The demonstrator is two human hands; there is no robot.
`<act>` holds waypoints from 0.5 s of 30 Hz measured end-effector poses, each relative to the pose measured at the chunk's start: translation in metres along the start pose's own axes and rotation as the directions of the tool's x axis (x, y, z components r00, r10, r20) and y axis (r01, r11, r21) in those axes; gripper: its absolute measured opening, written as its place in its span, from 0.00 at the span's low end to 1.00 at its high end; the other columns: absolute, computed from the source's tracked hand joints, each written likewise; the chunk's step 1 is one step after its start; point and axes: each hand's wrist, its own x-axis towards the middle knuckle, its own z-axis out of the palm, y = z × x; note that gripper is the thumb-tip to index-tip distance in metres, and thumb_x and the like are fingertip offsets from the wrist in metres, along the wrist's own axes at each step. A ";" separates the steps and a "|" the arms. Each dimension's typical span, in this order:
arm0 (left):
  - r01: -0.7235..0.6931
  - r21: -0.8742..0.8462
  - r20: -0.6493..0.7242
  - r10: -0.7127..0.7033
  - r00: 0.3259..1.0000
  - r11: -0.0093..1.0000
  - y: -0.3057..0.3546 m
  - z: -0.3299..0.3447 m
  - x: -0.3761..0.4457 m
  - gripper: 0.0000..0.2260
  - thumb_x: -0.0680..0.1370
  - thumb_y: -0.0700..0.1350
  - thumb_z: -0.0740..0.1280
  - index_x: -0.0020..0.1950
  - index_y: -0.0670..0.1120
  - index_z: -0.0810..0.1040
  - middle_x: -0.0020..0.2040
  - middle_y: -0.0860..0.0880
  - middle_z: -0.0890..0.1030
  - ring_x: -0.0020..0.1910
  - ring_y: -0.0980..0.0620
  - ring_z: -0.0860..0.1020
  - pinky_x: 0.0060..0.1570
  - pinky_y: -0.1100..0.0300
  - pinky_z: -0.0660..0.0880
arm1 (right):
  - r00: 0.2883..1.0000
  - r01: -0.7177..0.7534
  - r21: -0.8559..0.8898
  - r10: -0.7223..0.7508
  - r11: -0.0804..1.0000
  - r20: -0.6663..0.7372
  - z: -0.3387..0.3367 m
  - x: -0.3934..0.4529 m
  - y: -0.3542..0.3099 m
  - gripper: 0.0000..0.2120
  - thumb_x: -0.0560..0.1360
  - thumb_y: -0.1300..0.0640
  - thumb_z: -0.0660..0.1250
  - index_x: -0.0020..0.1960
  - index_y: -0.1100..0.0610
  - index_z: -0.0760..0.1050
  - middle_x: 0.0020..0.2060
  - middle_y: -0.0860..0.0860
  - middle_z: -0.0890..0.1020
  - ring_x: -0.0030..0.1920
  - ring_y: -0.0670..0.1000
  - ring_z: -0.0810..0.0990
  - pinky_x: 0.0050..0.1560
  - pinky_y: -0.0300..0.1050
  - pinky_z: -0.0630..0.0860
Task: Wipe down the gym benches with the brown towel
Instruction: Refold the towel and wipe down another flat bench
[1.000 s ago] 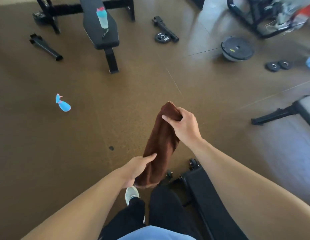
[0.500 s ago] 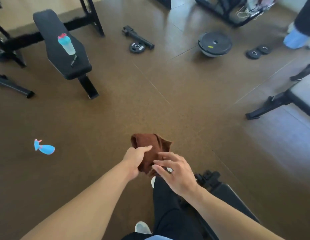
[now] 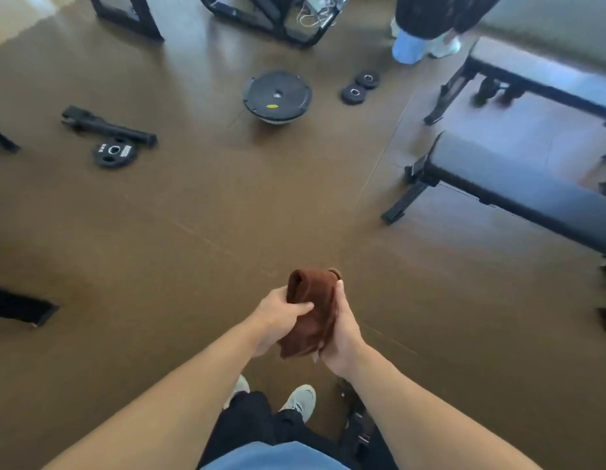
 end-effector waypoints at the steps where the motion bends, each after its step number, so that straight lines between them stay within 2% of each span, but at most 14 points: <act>1: 0.033 -0.055 0.030 -0.031 0.999 0.998 0.017 0.003 0.015 0.14 0.79 0.47 0.72 0.65 0.51 0.81 0.57 0.49 0.86 0.56 0.46 0.84 0.63 0.46 0.78 | 0.999 -0.024 0.055 0.022 0.998 0.035 -0.006 0.003 -0.018 0.41 0.68 0.20 0.61 0.64 0.52 0.82 0.58 0.57 0.86 0.60 0.62 0.84 0.66 0.64 0.77; 2: 0.061 -0.105 0.048 -0.056 0.997 0.993 0.032 0.006 0.031 0.15 0.79 0.46 0.73 0.65 0.50 0.80 0.57 0.49 0.86 0.56 0.45 0.84 0.63 0.44 0.79 | 0.997 -0.031 0.099 0.025 0.995 0.067 -0.011 0.009 -0.035 0.40 0.71 0.22 0.60 0.65 0.53 0.82 0.59 0.58 0.85 0.62 0.62 0.83 0.67 0.65 0.76; 4: 0.078 -0.145 0.060 -0.069 0.996 0.986 0.056 0.012 0.070 0.16 0.79 0.44 0.72 0.66 0.47 0.80 0.57 0.47 0.86 0.55 0.44 0.84 0.62 0.44 0.79 | 1.000 0.009 0.113 -0.010 0.994 0.009 -0.022 0.026 -0.070 0.33 0.77 0.29 0.63 0.66 0.55 0.81 0.59 0.58 0.86 0.61 0.62 0.84 0.67 0.65 0.76; 7: 0.061 -0.085 0.068 -0.055 0.996 0.994 0.089 0.022 0.127 0.14 0.82 0.42 0.68 0.68 0.46 0.78 0.59 0.46 0.84 0.54 0.46 0.84 0.54 0.51 0.81 | 0.961 0.203 0.043 -0.191 0.978 -0.199 -0.035 0.057 -0.122 0.17 0.82 0.48 0.68 0.66 0.56 0.78 0.54 0.56 0.87 0.54 0.60 0.87 0.59 0.61 0.82; 9: 0.048 -0.028 0.103 -0.044 0.994 0.998 0.114 0.032 0.163 0.13 0.83 0.42 0.66 0.68 0.49 0.76 0.60 0.46 0.83 0.54 0.46 0.83 0.52 0.53 0.82 | 0.899 0.292 -0.050 -0.292 0.955 -0.327 -0.040 0.078 -0.158 0.11 0.84 0.52 0.66 0.62 0.55 0.79 0.55 0.54 0.87 0.54 0.57 0.86 0.59 0.58 0.83; 11: 0.054 0.008 0.137 -0.054 0.989 0.999 0.142 0.044 0.196 0.12 0.84 0.45 0.66 0.68 0.49 0.76 0.61 0.46 0.83 0.56 0.44 0.83 0.57 0.48 0.81 | 0.823 0.307 -0.167 -0.349 0.937 -0.447 -0.045 0.095 -0.191 0.12 0.85 0.50 0.64 0.64 0.54 0.79 0.60 0.51 0.84 0.58 0.55 0.83 0.64 0.57 0.80; 12: 0.057 0.035 0.153 -0.062 0.986 0.998 0.158 0.052 0.211 0.12 0.84 0.47 0.66 0.67 0.49 0.76 0.60 0.46 0.83 0.56 0.43 0.83 0.59 0.46 0.80 | 0.784 0.304 -0.170 -0.348 0.937 -0.513 -0.048 0.104 -0.210 0.14 0.85 0.49 0.63 0.67 0.53 0.77 0.62 0.49 0.82 0.61 0.55 0.81 0.66 0.57 0.78; 15: 0.035 0.117 0.160 -0.054 0.986 0.993 0.208 0.080 0.253 0.15 0.83 0.50 0.67 0.68 0.47 0.78 0.58 0.48 0.84 0.54 0.44 0.83 0.59 0.46 0.80 | 0.744 0.331 -0.072 -0.307 0.941 -0.593 -0.063 0.122 -0.264 0.21 0.85 0.46 0.63 0.75 0.53 0.72 0.69 0.51 0.78 0.66 0.57 0.78 0.70 0.59 0.75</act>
